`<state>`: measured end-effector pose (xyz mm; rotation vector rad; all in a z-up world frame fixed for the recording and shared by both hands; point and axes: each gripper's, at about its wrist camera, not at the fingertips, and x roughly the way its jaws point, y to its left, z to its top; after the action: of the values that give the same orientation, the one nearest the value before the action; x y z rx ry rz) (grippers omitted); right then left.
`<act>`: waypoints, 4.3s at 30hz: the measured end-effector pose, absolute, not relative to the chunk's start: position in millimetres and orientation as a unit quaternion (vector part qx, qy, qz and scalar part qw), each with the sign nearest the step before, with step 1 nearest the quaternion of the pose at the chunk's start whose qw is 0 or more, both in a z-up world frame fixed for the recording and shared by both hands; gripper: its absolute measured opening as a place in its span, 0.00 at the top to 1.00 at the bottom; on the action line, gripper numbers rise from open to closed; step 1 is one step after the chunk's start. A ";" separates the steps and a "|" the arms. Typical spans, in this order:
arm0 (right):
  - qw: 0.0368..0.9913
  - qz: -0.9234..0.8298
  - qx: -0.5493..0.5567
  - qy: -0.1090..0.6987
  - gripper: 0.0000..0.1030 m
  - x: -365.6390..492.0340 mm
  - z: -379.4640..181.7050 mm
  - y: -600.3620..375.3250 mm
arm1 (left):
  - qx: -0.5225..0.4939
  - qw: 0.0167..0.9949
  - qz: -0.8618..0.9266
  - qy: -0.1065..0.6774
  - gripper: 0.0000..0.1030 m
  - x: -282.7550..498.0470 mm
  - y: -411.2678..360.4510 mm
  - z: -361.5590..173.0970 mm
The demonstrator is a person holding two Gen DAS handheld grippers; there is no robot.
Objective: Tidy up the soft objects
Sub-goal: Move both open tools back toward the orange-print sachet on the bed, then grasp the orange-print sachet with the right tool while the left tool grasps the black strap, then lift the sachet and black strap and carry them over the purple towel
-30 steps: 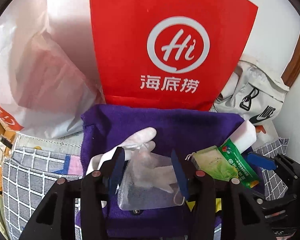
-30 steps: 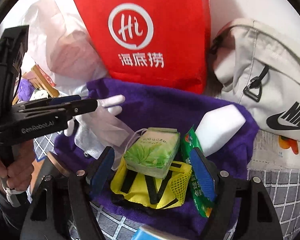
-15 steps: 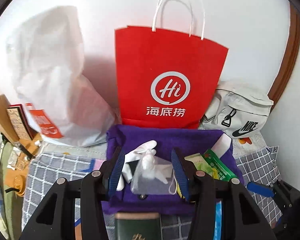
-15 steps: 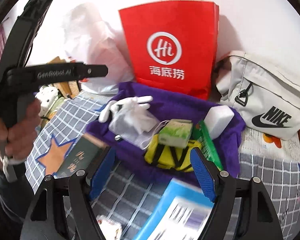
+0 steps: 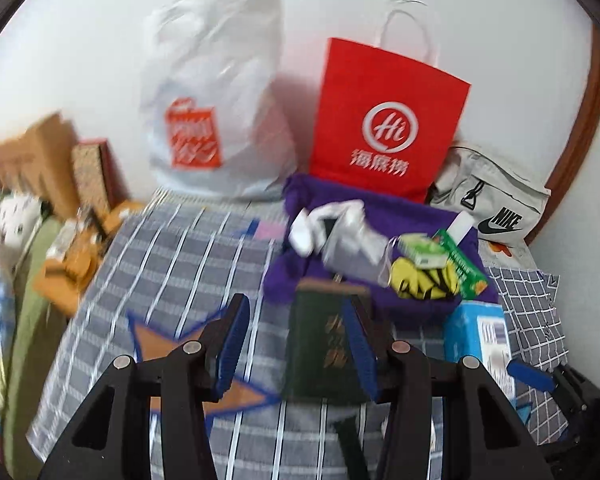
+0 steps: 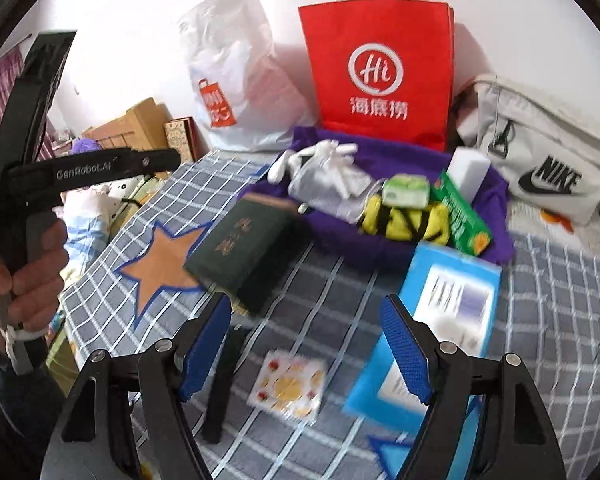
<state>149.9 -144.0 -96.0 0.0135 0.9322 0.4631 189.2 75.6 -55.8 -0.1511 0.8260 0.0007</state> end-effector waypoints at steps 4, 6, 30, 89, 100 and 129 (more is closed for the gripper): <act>0.865 0.211 -0.012 0.456 0.25 125.2 -112.6 -133.4 | -0.092 0.909 0.012 0.407 0.55 162.0 89.1 -74.2; 0.865 0.211 -0.030 0.454 0.25 112.8 -121.7 -125.2 | -0.100 0.906 0.016 0.411 0.55 150.2 94.9 -83.8; 0.868 0.128 -0.036 0.479 0.25 122.2 -198.3 -103.0 | -0.096 0.890 -0.010 0.446 0.55 121.7 103.2 -155.3; 0.876 0.152 0.027 0.458 0.79 50.0 -188.1 -209.9 | 0.021 0.876 -0.053 0.479 0.81 106.7 -4.8 -188.0; 0.887 0.149 0.039 0.435 0.80 42.1 -159.9 -214.1 | -0.006 0.879 -0.056 0.474 0.81 97.4 2.8 -168.5; 0.909 0.141 0.028 0.390 0.80 61.4 -89.1 -217.9 | -0.021 0.907 -0.058 0.416 0.81 106.9 11.0 -85.8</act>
<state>61.4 -217.9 -89.1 0.0574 0.8052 0.2909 106.9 11.0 -85.8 -0.0443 0.8578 -0.1187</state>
